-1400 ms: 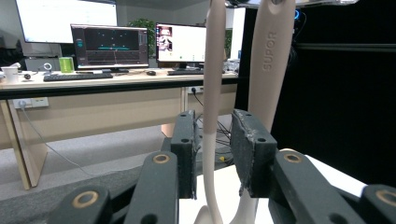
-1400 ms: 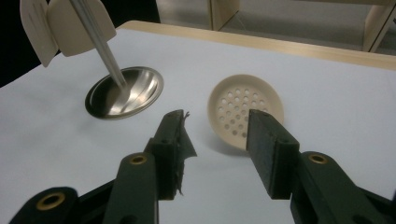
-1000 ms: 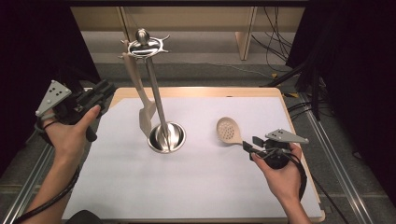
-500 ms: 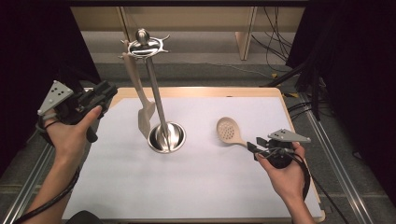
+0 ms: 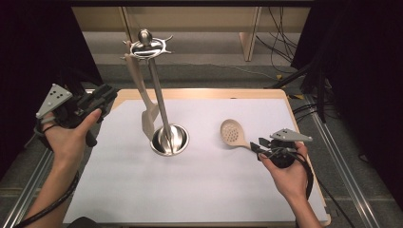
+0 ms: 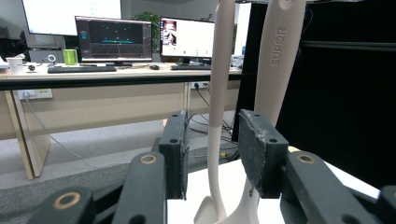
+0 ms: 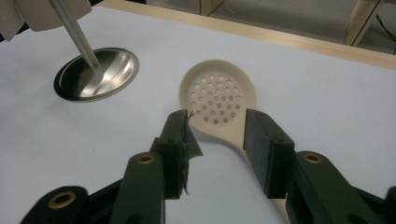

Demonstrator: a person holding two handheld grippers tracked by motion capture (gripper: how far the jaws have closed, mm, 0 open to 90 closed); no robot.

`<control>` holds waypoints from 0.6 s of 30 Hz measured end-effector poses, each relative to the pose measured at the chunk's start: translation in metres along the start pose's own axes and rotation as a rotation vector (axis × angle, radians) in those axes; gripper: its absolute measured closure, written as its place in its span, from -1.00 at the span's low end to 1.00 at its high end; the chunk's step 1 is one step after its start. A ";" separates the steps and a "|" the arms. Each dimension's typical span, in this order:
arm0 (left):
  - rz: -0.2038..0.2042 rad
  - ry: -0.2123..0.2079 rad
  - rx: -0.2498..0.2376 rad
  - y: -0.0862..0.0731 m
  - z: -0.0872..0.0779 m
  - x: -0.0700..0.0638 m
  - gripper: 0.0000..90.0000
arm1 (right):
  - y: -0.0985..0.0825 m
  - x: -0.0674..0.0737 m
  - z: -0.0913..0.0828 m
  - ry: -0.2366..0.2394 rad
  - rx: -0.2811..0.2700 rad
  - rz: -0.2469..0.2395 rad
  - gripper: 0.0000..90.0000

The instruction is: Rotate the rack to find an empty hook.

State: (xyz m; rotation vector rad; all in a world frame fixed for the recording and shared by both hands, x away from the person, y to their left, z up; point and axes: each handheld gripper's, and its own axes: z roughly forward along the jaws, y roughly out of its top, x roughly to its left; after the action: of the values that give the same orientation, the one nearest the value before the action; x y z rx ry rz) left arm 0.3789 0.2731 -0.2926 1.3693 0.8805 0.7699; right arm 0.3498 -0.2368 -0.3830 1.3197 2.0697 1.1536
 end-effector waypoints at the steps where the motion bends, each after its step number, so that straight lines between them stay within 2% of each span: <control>1: -0.001 -0.002 0.001 0.000 0.000 0.000 0.39 | 0.001 -0.003 0.000 0.001 -0.007 -0.025 0.36; 2: -0.003 -0.004 0.002 0.000 0.000 0.001 0.39 | 0.000 -0.004 0.001 0.009 -0.022 -0.025 0.37; 5: -0.008 -0.006 0.008 -0.002 0.000 0.002 0.38 | 0.002 -0.001 -0.002 -0.007 0.002 0.003 0.37; 6: -0.013 -0.006 0.009 -0.002 0.001 0.003 0.38 | 0.002 -0.004 -0.002 -0.005 0.000 -0.024 0.37; 7: -0.009 -0.007 0.010 -0.003 0.001 0.004 0.38 | 0.002 -0.003 -0.003 -0.010 0.017 -0.015 0.38; 11: -0.016 -0.011 0.025 -0.006 0.002 0.004 0.38 | 0.001 -0.003 0.000 -0.017 0.059 -0.030 0.40; 12: -0.016 -0.012 0.026 -0.007 0.003 0.005 0.38 | 0.002 -0.007 0.002 -0.008 0.107 -0.048 0.42; 13: -0.020 -0.012 0.027 -0.007 0.003 0.005 0.38 | 0.001 -0.008 0.004 -0.006 0.114 -0.062 0.43; 14: -0.021 -0.011 0.029 -0.008 0.003 0.005 0.38 | 0.001 -0.009 0.005 0.001 0.137 -0.040 0.44; 16: -0.020 -0.009 0.030 -0.007 0.003 0.006 0.38 | -0.001 -0.015 0.009 0.002 0.173 -0.049 0.48; 18: -0.022 -0.008 0.027 -0.007 0.003 0.006 0.37 | -0.004 -0.020 0.012 0.009 0.214 -0.018 0.51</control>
State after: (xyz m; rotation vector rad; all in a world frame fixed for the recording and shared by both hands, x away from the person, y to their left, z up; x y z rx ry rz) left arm 0.3845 0.2765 -0.2997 1.3836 0.9017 0.7376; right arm 0.3649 -0.2500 -0.3946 1.3905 2.2576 0.9522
